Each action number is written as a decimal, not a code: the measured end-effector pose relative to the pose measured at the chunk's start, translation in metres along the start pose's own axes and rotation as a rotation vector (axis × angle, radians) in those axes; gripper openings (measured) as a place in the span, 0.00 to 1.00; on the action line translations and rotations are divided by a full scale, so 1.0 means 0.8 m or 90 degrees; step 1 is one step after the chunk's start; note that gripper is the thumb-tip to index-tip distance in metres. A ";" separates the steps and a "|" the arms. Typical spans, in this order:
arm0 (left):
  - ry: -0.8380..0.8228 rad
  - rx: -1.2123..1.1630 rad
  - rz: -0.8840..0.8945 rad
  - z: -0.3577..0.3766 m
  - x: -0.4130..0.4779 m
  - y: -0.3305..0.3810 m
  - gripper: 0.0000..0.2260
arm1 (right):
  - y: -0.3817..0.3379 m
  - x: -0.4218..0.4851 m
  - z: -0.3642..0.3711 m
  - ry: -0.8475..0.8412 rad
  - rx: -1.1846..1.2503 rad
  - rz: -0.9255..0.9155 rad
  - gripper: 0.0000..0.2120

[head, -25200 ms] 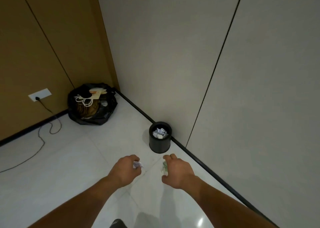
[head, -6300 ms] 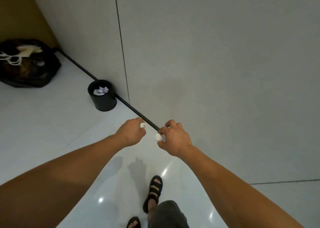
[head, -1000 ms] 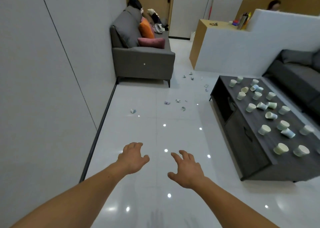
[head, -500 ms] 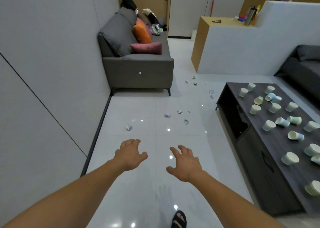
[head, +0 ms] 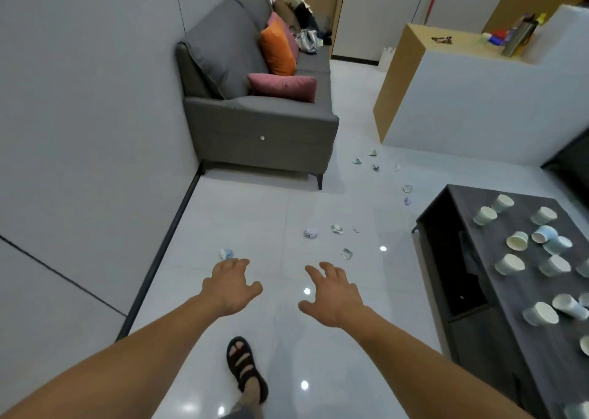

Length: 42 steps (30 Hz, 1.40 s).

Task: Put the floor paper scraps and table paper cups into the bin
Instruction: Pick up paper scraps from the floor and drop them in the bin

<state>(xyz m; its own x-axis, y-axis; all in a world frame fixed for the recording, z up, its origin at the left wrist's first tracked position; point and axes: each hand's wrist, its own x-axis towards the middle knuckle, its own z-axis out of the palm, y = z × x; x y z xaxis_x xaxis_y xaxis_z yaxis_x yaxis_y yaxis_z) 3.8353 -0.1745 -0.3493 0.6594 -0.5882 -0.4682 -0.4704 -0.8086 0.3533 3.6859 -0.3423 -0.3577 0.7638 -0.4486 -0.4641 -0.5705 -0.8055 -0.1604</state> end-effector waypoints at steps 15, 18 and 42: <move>-0.009 -0.034 -0.035 -0.158 0.332 0.016 0.31 | 0.036 0.345 -0.174 -0.043 0.001 0.035 0.38; -0.027 -0.032 -0.071 -0.164 0.397 0.029 0.31 | 0.053 0.432 -0.189 -0.068 -0.002 -0.003 0.38; -0.152 -0.129 -0.187 0.279 0.959 -0.085 0.29 | 0.296 1.074 0.264 -0.222 -0.029 0.096 0.39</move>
<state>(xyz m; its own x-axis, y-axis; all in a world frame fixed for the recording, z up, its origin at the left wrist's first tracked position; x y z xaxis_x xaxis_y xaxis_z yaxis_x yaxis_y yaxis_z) 4.2424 -0.5741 -0.9133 0.5835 -0.3386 -0.7382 -0.1427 -0.9376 0.3172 4.1429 -0.8366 -0.9784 0.5195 -0.4103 -0.7495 -0.6486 -0.7604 -0.0333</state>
